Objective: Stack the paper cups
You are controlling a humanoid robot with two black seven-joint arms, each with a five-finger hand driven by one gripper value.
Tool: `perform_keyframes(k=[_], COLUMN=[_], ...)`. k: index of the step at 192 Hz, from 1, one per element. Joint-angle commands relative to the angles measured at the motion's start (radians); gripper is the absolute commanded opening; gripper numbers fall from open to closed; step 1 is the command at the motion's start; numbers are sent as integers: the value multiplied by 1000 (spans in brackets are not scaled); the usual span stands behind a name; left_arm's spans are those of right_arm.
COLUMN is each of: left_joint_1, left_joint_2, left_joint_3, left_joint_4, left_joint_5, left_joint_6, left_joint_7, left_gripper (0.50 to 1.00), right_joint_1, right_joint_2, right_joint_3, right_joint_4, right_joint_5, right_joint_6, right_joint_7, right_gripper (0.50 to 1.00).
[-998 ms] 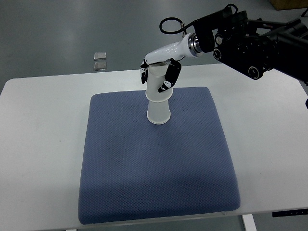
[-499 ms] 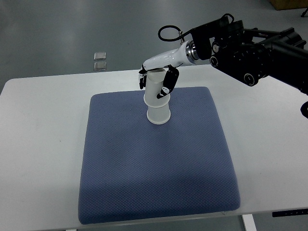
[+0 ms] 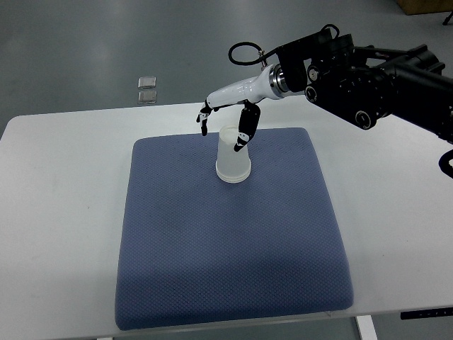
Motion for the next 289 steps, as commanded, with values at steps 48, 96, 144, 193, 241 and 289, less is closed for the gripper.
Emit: perform_keyframes(k=[48,96,144,193,241,289], left_joint_1=[0,3,2,2,2,2], left_joint_2=[0,0,0,0,0,0], left_joint_3=[0,0,0,0,0,0], left_joint_4=[0,0,0,0,0,0], left_joint_5=[0,0,0,0,0,0], left_joint_6=[0,0,0,0,0,0], left_joint_7=[0,0,0,0,0,0], left_gripper=[1000,1000,1000,1000,1000,1000], right_joint_1=[2,-99,-221,-294,-382,-426], right_joint_2=[-53,-108,-102,-92,-70,-72], right_joint_3=[138,250,311,316,328,328], right_joint_4=[-6,-15,-103,-141,-183,-184], right_joint_5=[242,530,685,943,1142,1447], right_joint_6=[-4,-59,-102,-174,-260,-268], right_joint_7=[0,0,0,-17,-58,-96], right_gripper=[913,913,913,913,913,913])
